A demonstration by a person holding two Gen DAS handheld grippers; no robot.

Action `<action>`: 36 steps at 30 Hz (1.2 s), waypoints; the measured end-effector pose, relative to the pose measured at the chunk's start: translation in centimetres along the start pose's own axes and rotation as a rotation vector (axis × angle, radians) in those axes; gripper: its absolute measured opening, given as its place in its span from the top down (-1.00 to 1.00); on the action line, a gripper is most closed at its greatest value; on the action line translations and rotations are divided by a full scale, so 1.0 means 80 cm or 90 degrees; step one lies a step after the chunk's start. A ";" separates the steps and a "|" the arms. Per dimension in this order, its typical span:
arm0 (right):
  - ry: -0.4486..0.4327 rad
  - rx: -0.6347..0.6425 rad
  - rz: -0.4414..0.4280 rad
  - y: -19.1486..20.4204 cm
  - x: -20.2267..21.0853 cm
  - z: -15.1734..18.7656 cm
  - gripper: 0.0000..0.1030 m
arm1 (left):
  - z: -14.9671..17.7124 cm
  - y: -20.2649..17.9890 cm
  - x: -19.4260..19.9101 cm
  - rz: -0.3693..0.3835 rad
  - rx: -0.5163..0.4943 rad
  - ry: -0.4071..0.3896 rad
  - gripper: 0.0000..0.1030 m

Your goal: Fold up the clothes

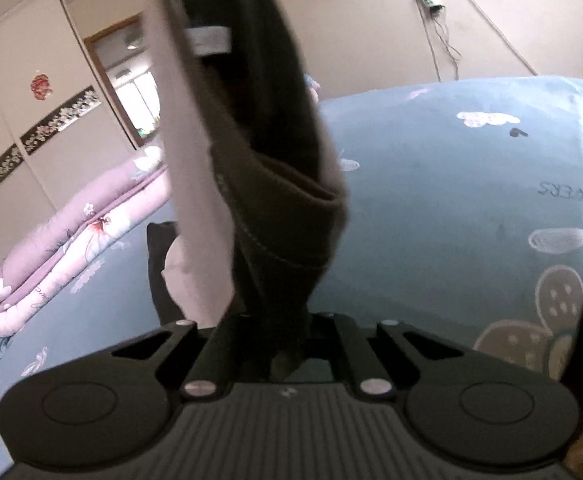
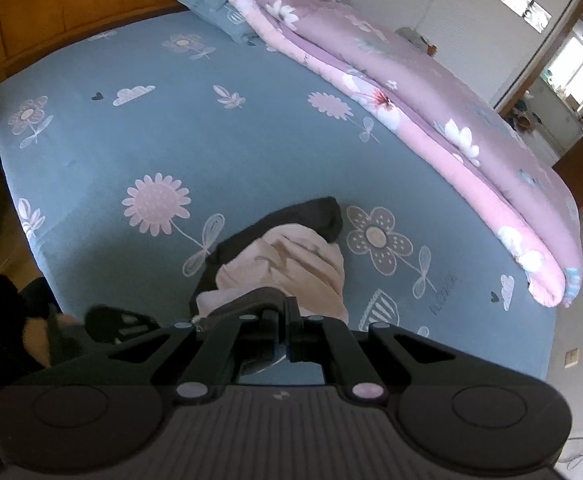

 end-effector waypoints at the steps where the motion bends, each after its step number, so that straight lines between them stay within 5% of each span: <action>1: 0.003 -0.002 -0.002 -0.002 -0.001 0.005 0.92 | 0.000 0.010 0.004 0.005 0.001 0.009 1.00; 7: 0.041 -0.020 -0.074 -0.008 -0.011 0.047 0.92 | -0.023 0.093 0.029 -0.010 0.002 0.048 1.00; 14: 0.044 -0.020 -0.117 -0.016 0.007 0.087 0.92 | -0.094 0.188 0.056 -0.021 0.035 0.061 1.00; 18: 0.025 0.002 -0.110 -0.021 0.046 0.088 0.93 | -0.139 0.225 0.074 0.002 0.031 0.074 1.00; 27: -0.032 0.064 -0.036 -0.017 0.140 0.059 0.98 | -0.229 0.290 0.130 -0.041 -0.002 0.061 1.00; 31: -0.048 0.071 -0.039 -0.013 0.145 0.055 0.98 | -0.232 0.281 0.130 -0.035 -0.027 0.088 1.00; 36: -0.024 0.044 -0.115 0.003 0.066 0.088 0.96 | -0.209 0.241 0.107 -0.020 -0.057 0.142 1.00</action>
Point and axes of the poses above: each gripper's, at about its wrist camera, not at the fingertips, and x roughly against the way its jaws point, y to its left, z to its underside, the point moved 3 cm from there along -x, roughly the way its jaws point, and after that the axes turned 11 degrees about -z, right-handed, at the moved point
